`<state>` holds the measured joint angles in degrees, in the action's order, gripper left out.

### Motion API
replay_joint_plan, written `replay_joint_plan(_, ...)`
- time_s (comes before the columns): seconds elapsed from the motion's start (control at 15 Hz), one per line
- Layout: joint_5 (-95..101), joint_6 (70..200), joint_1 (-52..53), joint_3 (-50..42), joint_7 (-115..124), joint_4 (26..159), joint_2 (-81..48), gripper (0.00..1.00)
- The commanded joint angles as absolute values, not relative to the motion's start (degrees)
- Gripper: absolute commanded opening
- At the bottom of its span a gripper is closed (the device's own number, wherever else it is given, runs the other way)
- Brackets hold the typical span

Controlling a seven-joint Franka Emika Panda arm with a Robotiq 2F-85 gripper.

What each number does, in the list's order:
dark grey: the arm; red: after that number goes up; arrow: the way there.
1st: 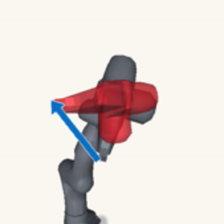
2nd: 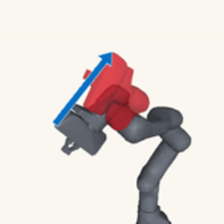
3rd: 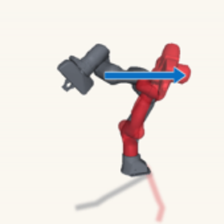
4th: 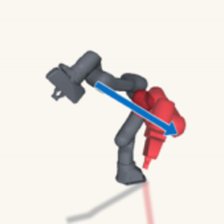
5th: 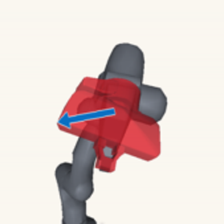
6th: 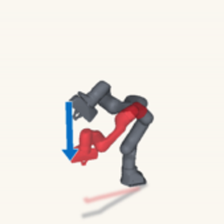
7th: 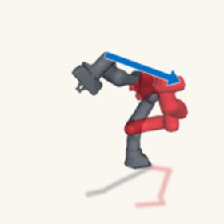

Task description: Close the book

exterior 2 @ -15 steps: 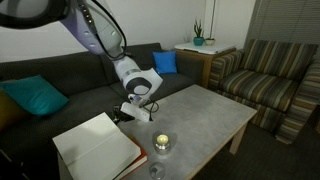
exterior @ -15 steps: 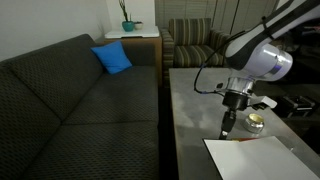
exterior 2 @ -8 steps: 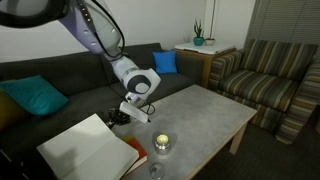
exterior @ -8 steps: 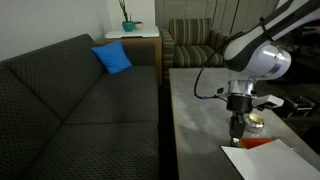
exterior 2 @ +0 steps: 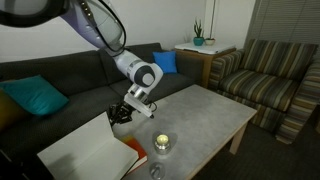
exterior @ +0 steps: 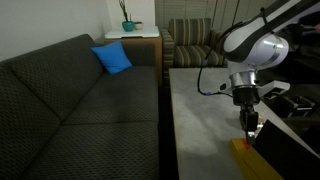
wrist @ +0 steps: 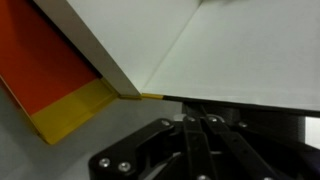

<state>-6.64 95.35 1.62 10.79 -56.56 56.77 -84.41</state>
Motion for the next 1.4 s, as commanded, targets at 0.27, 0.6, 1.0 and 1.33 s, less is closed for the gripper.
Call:
replay_joint_plan(0.27,-2.35,90.13,5.27,7.11,-44.69,52.69,-84.40,0.00)
replay_joint_plan(0.6,0.44,96.91,9.04,5.49,-31.09,51.37,-84.39,0.00)
replay_joint_plan(1.0,4.31,106.85,13.68,3.13,-14.20,50.75,-84.39,0.00)
replay_joint_plan(1.33,8.18,111.46,17.84,-0.87,-0.23,48.99,-84.36,0.00)
